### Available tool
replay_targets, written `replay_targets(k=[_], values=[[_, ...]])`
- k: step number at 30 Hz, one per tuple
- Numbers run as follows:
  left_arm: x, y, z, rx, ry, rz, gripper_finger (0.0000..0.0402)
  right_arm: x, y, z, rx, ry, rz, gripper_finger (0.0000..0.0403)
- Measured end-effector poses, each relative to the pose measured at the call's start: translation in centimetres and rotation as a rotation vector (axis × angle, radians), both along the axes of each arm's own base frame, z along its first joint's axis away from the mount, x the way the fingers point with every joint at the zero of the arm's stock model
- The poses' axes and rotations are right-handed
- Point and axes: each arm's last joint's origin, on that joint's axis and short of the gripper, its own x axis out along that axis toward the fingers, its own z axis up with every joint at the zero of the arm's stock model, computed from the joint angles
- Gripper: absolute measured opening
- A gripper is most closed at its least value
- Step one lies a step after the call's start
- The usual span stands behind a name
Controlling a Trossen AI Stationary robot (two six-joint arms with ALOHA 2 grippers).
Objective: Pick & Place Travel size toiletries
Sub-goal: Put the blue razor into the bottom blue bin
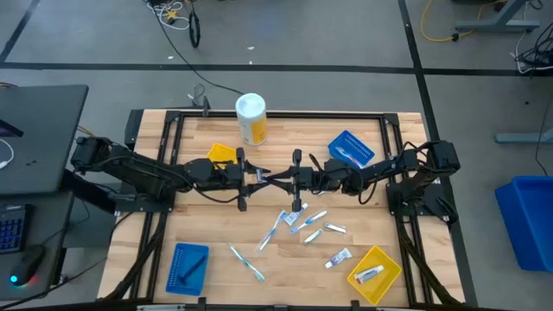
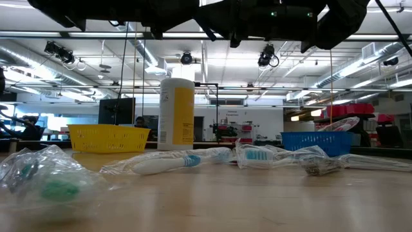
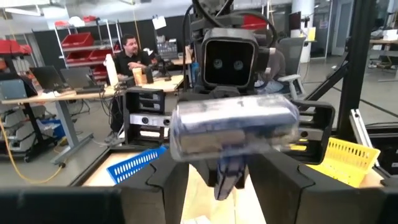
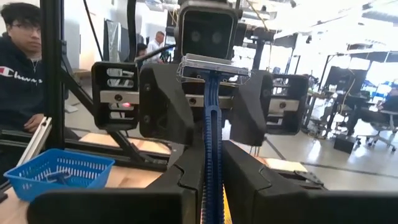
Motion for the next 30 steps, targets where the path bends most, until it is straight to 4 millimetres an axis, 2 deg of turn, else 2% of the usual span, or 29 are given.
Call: replay_targets(k=[13,23,30], values=[[0.01,-0.03,-0.07,-0.004,0.001,-0.004,0.0107,-0.02,-0.01,0.07,0.001,-0.001,-0.001,0.005],[-0.01,-0.16,-0.06,-0.005,-0.002,-0.013,0.0149,-0.01,0.0,-0.1,0.0,0.019,0.001,0.005],[-0.02,-0.23,-0.08,-0.004,0.0,-0.017,0.0137,-0.01,0.0,-0.04,0.0,0.013,0.0,0.005]])
